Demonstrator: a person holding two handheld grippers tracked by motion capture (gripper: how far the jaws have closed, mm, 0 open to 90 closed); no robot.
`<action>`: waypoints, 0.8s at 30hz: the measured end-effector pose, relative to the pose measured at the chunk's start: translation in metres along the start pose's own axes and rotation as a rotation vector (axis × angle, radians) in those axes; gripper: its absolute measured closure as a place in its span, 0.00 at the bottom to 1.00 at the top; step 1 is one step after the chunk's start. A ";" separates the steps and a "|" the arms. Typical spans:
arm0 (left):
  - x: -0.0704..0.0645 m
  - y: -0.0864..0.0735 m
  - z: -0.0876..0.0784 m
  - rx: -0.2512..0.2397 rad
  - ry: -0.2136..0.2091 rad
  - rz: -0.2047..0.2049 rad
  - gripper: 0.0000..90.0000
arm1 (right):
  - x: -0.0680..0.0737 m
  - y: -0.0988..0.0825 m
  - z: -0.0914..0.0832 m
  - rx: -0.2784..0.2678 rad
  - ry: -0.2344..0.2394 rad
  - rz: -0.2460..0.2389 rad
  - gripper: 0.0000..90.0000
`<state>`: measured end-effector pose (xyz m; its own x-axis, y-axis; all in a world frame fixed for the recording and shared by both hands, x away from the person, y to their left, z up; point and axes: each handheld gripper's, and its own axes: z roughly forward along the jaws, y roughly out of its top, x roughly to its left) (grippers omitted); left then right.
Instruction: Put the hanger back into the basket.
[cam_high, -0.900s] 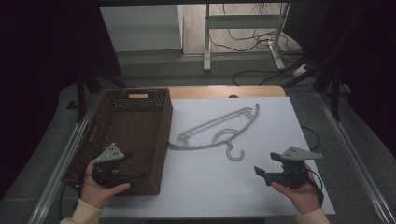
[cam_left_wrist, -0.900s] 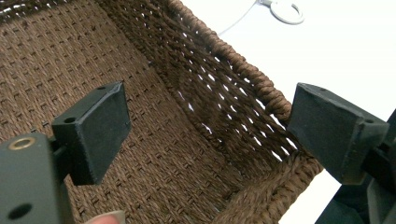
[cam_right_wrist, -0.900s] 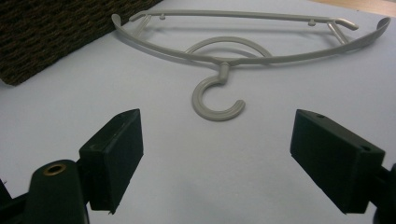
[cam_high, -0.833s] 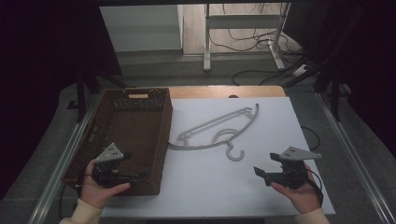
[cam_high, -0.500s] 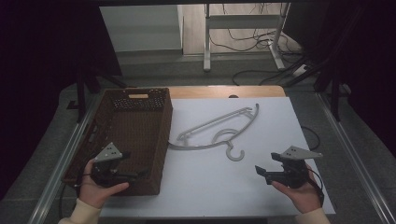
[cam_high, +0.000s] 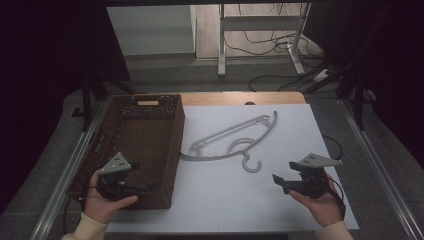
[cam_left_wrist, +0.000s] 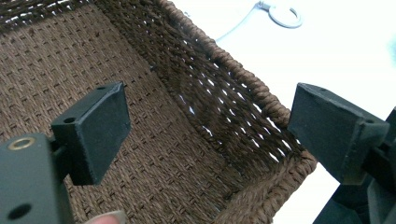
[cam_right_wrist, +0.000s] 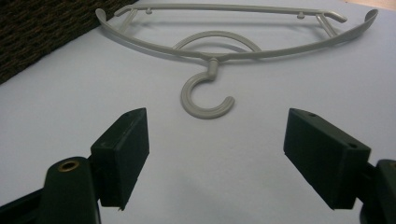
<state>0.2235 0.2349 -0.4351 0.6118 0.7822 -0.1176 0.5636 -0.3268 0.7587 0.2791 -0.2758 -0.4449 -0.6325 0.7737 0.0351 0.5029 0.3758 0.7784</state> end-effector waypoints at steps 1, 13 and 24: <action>0.000 0.000 0.000 0.000 0.000 0.000 0.14 | 0.000 0.000 0.000 0.000 0.000 0.000 0.26; -0.001 0.001 -0.001 0.000 0.009 -0.003 0.14 | 0.001 0.019 0.017 0.037 0.017 -0.002 0.30; -0.002 0.002 -0.001 0.000 0.009 -0.001 0.15 | -0.003 0.039 0.039 0.088 0.029 0.021 0.34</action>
<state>0.2232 0.2332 -0.4326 0.6066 0.7870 -0.1124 0.5641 -0.3264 0.7585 0.3234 -0.2438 -0.4391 -0.6373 0.7674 0.0700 0.5652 0.4038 0.7193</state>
